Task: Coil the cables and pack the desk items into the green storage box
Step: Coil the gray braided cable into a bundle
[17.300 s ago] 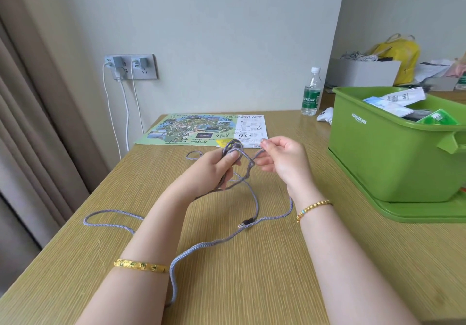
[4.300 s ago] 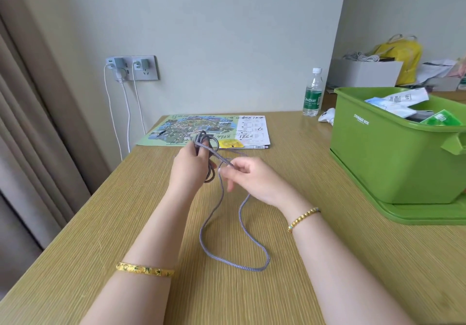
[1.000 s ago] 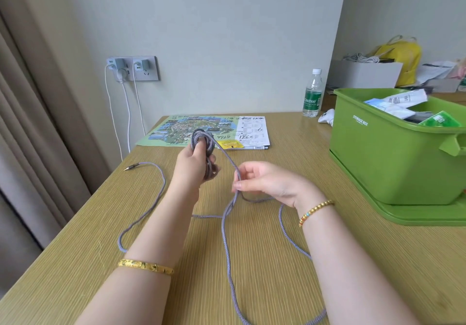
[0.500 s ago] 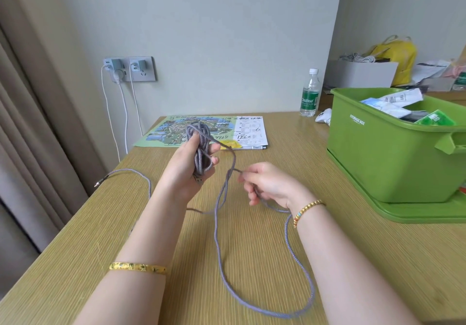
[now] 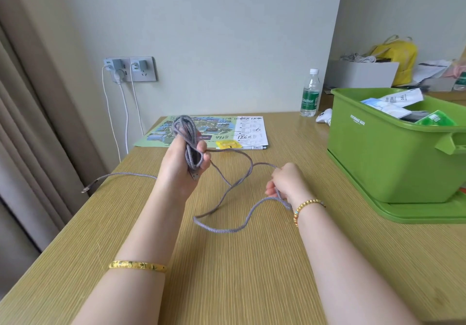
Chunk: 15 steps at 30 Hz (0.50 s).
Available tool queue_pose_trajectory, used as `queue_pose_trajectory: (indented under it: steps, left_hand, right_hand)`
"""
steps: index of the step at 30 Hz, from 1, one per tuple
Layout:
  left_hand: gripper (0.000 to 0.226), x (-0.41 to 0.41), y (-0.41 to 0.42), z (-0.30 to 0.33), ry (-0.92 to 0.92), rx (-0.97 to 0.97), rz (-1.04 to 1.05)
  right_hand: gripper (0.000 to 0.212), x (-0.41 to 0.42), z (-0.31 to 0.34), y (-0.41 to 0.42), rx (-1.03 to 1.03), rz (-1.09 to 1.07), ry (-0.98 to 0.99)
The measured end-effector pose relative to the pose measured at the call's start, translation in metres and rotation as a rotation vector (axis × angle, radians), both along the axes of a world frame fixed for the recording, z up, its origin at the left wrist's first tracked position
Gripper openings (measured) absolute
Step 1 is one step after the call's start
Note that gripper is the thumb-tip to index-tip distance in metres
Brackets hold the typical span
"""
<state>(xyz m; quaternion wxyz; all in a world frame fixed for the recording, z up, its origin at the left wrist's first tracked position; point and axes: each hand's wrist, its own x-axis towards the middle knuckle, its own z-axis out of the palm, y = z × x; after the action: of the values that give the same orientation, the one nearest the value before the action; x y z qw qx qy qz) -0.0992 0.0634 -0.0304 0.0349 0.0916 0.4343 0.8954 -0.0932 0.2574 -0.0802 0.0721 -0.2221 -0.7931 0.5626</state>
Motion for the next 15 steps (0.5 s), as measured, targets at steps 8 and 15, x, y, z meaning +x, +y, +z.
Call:
queue_pose_trajectory:
  steps: [8, 15]
  left_hand:
    - [0.025, -0.001, 0.001, -0.011, 0.013, -1.033, -0.156]
    - [0.021, 0.003, 0.01, -0.02, 0.048, -1.617, -0.143]
  right_hand:
    - [0.029, 0.0, -0.004, 0.008, 0.463, -0.098, -0.006]
    - [0.02, 0.005, -0.005, 0.008, 0.641, -0.079, 0.012]
